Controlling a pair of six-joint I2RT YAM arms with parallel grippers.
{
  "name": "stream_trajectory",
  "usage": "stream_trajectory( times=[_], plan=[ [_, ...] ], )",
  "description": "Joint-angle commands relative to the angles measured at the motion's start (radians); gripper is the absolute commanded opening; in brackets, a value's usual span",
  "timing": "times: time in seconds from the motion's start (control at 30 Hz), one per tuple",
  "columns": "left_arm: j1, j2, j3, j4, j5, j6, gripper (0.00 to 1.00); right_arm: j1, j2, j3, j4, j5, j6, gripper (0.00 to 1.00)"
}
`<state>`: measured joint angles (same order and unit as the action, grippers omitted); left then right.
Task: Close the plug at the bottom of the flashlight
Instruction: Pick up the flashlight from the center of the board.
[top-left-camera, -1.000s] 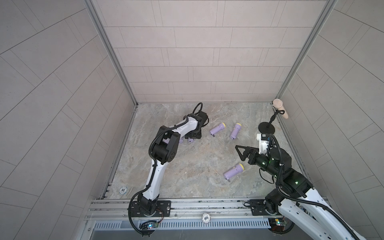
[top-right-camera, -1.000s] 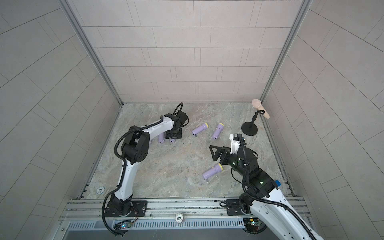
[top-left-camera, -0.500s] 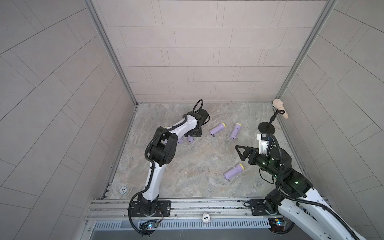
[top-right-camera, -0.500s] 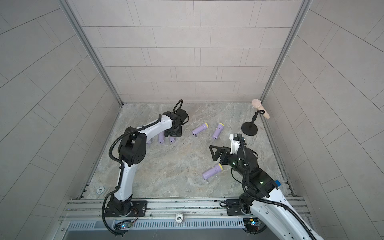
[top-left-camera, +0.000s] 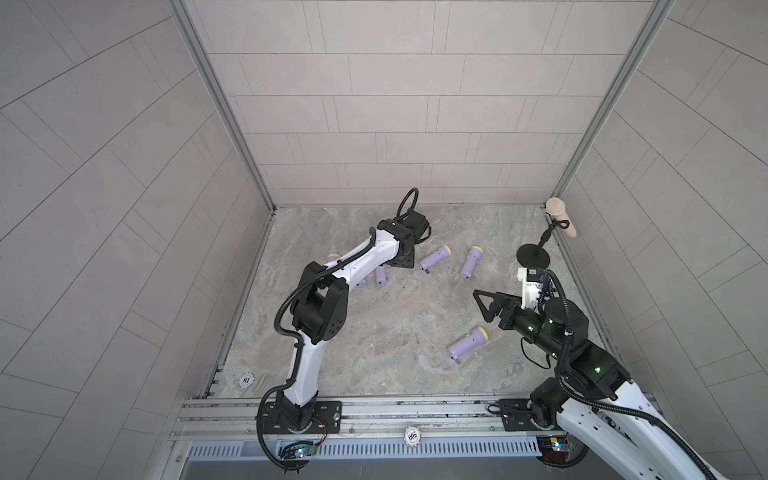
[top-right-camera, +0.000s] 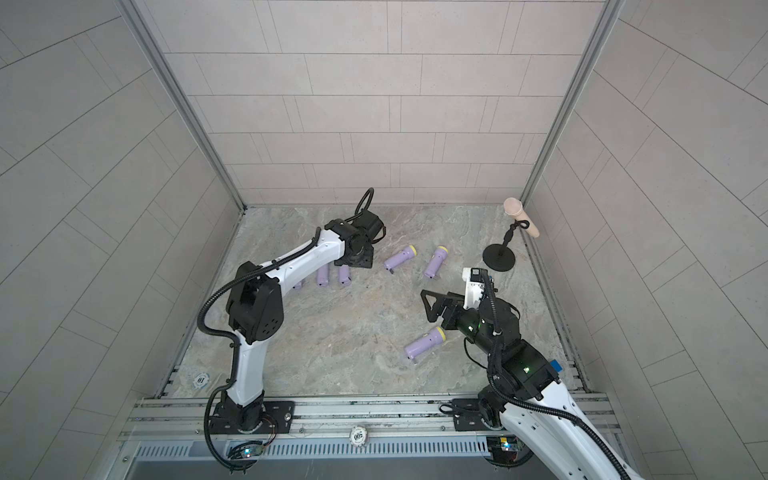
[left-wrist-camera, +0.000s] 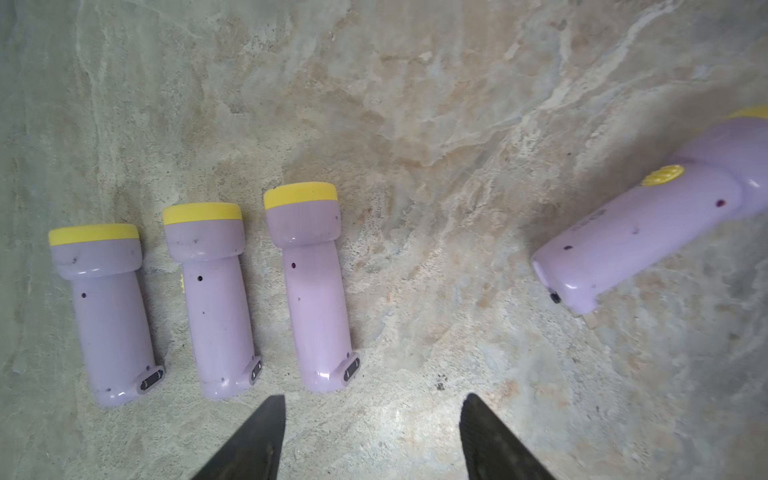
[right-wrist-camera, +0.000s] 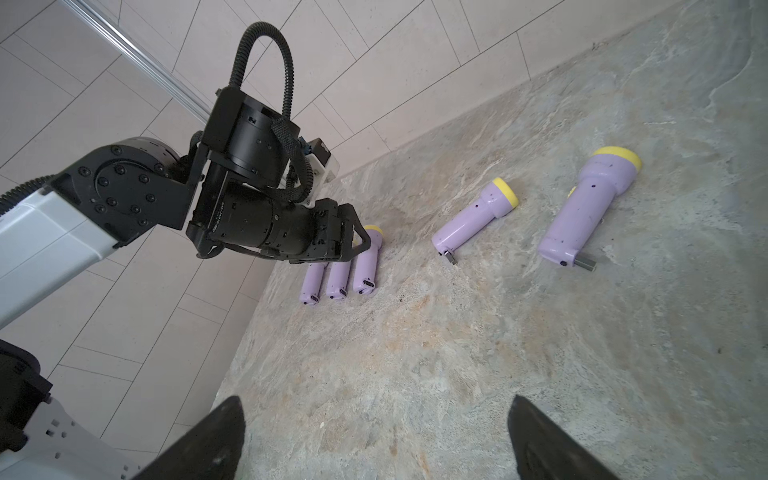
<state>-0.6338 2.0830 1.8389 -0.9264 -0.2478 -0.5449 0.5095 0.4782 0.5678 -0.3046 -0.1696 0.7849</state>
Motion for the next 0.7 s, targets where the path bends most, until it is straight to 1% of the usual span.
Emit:
stream_trajectory(
  times=[0.0, 0.1, 0.13, 0.27, 0.37, 0.53, 0.67],
  plan=[
    [-0.01, -0.03, 0.018, -0.005, 0.001, 0.013, 0.71, 0.0, -0.009, 0.001, -0.016, 0.028, -0.017, 1.0],
    [-0.02, -0.036, 0.017, 0.002, 0.017, 0.014, 0.72, 0.0, -0.009, 0.004, -0.024, 0.039, -0.017, 1.0],
    [-0.026, -0.037, 0.017, 0.009, 0.022, 0.018, 0.81, 0.0, -0.009, 0.005, -0.026, 0.045, -0.016, 1.0],
    [-0.046, -0.04, 0.025, 0.04, 0.046, 0.05, 0.85, -0.001, -0.005, 0.017, -0.042, 0.06, -0.016, 1.0],
    [-0.049, -0.042, 0.019, 0.072, 0.1, 0.076, 0.89, 0.0, 0.0, 0.034, -0.067, 0.072, -0.019, 1.0],
    [-0.071, -0.032, 0.017, 0.124, 0.156, 0.166, 0.96, -0.001, 0.006, 0.046, -0.107, 0.095, -0.022, 1.0],
    [-0.086, -0.017, 0.015, 0.155, 0.141, 0.245, 0.99, -0.001, 0.024, 0.088, -0.139, 0.096, -0.017, 1.0]
  ],
)
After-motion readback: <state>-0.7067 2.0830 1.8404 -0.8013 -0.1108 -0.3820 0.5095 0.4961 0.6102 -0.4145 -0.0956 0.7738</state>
